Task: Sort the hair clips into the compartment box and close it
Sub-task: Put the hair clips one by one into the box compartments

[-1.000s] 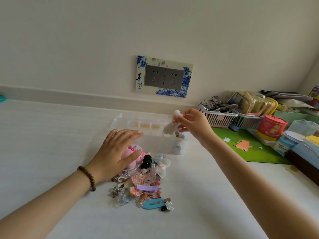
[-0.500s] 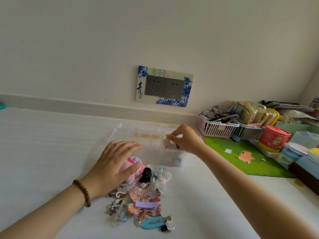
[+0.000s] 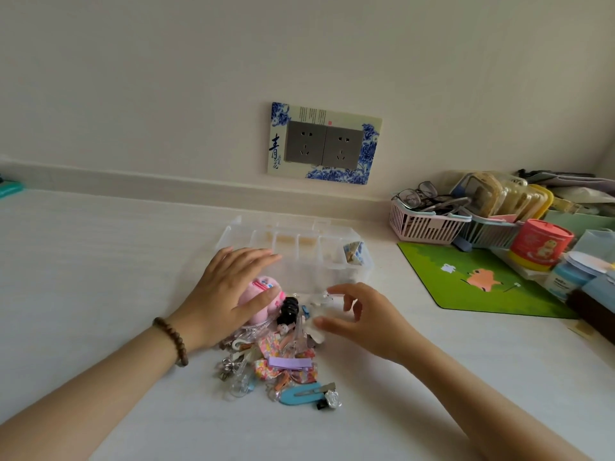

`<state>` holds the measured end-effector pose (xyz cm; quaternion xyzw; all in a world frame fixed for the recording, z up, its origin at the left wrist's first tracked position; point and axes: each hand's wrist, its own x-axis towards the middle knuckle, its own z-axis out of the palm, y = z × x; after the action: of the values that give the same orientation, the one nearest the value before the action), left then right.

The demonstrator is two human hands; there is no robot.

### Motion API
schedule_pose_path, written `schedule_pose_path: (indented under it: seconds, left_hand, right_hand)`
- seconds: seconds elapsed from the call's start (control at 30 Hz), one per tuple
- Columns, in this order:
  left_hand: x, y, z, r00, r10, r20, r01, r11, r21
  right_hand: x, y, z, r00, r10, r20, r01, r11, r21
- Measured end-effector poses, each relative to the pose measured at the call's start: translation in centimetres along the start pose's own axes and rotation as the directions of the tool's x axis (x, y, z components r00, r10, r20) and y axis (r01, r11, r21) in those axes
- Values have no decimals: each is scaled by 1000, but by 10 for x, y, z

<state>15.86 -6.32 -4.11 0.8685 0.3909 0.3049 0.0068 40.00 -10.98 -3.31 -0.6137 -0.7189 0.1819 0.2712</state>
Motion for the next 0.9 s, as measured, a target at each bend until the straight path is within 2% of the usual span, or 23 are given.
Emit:
schedule_pose_path:
  seconds: [0.13, 0.27, 0.5, 0.57, 0.7, 0.83, 0.9]
  left_hand:
    - [-2, 0, 2, 1000, -12, 13, 11, 1000, 8]
    - [-1, 0, 1, 1000, -13, 13, 13, 1000, 8]
    - [-1, 1, 1, 1000, -8, 2, 8, 1000, 9]
    - [-1, 1, 1, 1000, -8, 1, 8, 1000, 7]
    - [-1, 1, 2, 1000, -4, -6, 5, 1000, 12]
    - [-1, 1, 2, 1000, -6, -6, 6, 1000, 14]
    - [-1, 0, 2, 1000, -3, -8, 3, 1000, 17]
  right_hand:
    - [-2, -4, 6, 999, 31, 16, -32, 998, 48]
    - [-3, -2, 4, 997, 76, 12, -75, 997, -37]
    - [-3, -4, 4, 988, 97, 122, -115, 981, 154]
    - [-3, -1, 1, 987, 94, 130, -108, 989, 103]
    - [-3, 4, -9, 978, 92, 188, -71, 990, -119]
    - [-2, 6, -9, 973, 77, 216, -84, 996, 24]
    - [-2, 7, -11, 979, 28, 203, -41, 997, 64]
